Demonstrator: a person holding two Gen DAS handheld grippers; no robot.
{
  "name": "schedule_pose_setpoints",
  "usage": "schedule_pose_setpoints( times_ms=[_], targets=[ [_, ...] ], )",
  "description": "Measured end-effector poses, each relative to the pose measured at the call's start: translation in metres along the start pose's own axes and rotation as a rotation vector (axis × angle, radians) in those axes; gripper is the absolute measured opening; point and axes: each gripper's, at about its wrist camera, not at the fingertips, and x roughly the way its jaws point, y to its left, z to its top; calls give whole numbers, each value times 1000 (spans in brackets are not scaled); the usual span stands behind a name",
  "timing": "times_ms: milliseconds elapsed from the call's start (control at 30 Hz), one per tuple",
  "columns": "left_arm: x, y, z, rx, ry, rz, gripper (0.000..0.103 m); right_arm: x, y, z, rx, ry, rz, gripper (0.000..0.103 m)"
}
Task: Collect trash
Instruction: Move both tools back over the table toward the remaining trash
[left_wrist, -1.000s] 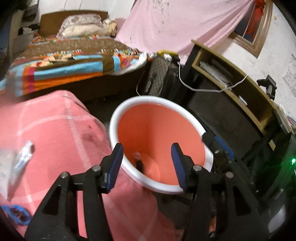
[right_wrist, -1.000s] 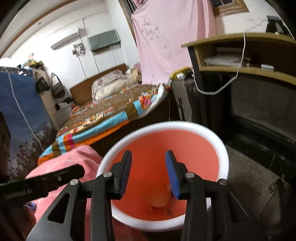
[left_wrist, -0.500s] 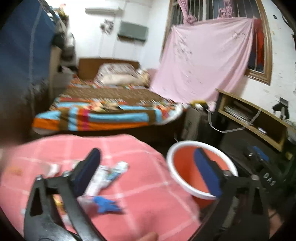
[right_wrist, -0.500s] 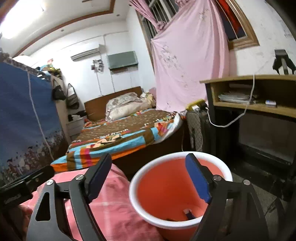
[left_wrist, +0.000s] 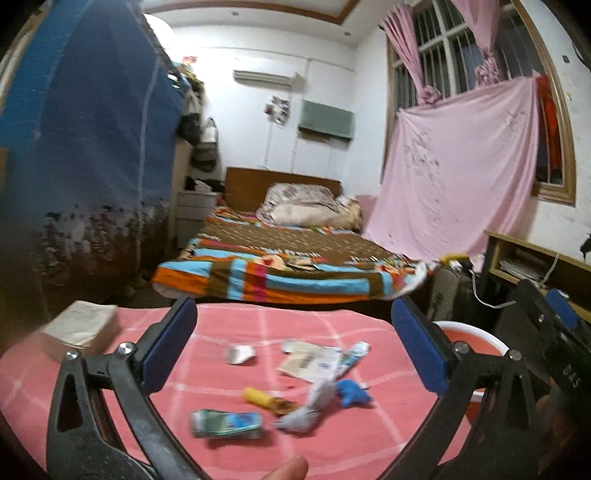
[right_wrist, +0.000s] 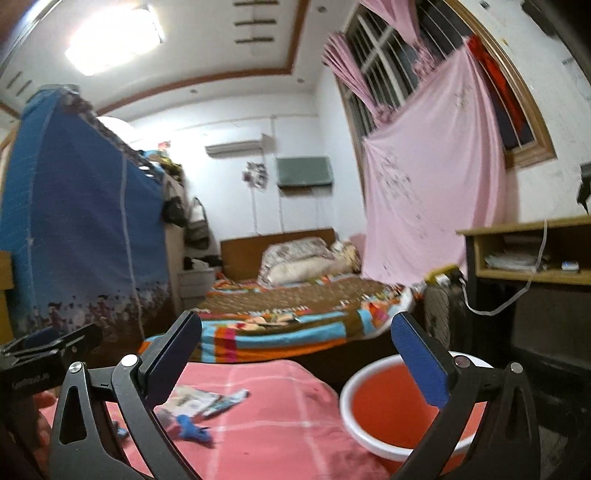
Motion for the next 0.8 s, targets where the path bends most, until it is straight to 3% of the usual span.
schedule_pose_setpoints(
  times_ms=[167, 333, 500, 800],
  targets=[
    [-21, 25, -5, 9, -57, 53, 87, -10, 29, -4, -60, -63, 55, 103],
    [-35, 45, -12, 22, -93, 94, 87, -8, 49, -10, -141, -65, 93, 103],
    [-37, 55, -25, 43, -84, 108, 87, 6, 59, -21, -198, 14, 111, 103],
    [-24, 51, -35, 81, 16, 81, 88, 33, 60, -32, -196, 202, 157, 103]
  ],
)
